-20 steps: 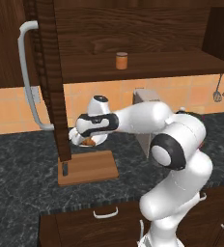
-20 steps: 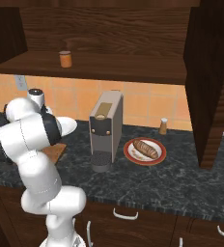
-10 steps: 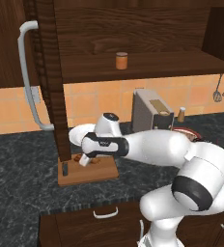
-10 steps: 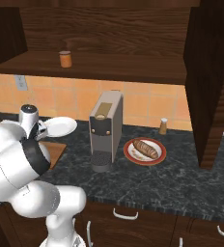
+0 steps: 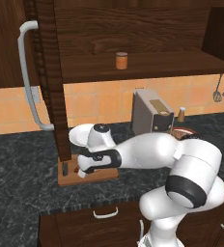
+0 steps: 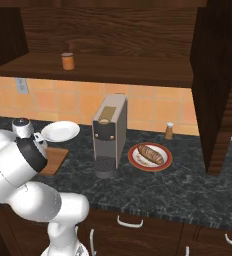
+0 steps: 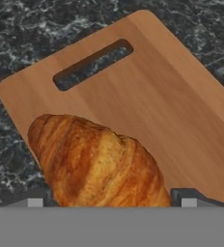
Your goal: From the different types of pastries on the counter, select a croissant and place it on the cutting board. Then retrieve a jar of jam from the cabinet and place it alongside the croissant on the cutting board.
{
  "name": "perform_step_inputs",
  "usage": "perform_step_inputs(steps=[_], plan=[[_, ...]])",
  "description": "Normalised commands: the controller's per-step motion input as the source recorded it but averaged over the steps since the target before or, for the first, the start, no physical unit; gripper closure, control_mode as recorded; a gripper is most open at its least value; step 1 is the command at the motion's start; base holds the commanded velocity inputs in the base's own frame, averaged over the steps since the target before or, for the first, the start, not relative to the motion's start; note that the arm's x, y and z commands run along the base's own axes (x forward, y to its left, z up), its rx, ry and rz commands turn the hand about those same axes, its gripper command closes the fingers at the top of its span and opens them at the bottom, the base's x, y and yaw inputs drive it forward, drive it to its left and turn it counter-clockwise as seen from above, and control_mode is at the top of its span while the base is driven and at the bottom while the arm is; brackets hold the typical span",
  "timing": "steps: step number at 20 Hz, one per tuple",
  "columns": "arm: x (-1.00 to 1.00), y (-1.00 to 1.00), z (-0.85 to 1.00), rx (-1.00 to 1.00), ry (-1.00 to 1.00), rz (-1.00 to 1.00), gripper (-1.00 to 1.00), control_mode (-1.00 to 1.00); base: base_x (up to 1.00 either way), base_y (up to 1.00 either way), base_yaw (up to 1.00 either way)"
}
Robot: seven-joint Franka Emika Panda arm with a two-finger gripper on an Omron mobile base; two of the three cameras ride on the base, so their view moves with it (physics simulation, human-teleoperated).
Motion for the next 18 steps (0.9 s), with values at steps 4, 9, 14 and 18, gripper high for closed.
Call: perform_step_inputs(steps=[4,9,14,18], plan=[[0.05,0.03,0.00,-0.10,-0.03,0.00,1.00,-1.00,0.00,0.00,0.00],[0.05,0.02,0.04,-0.07,-0.07,0.00,-1.00,-1.00,0.00,0.00,0.00],[-0.05,0.00,0.64,-0.01,-0.16,0.00,-1.00,-1.00,0.00,0.00,0.00],[-0.11,0.00,0.79,0.00,-0.15,0.00,-1.00,-1.00,0.00,0.00,0.00]])
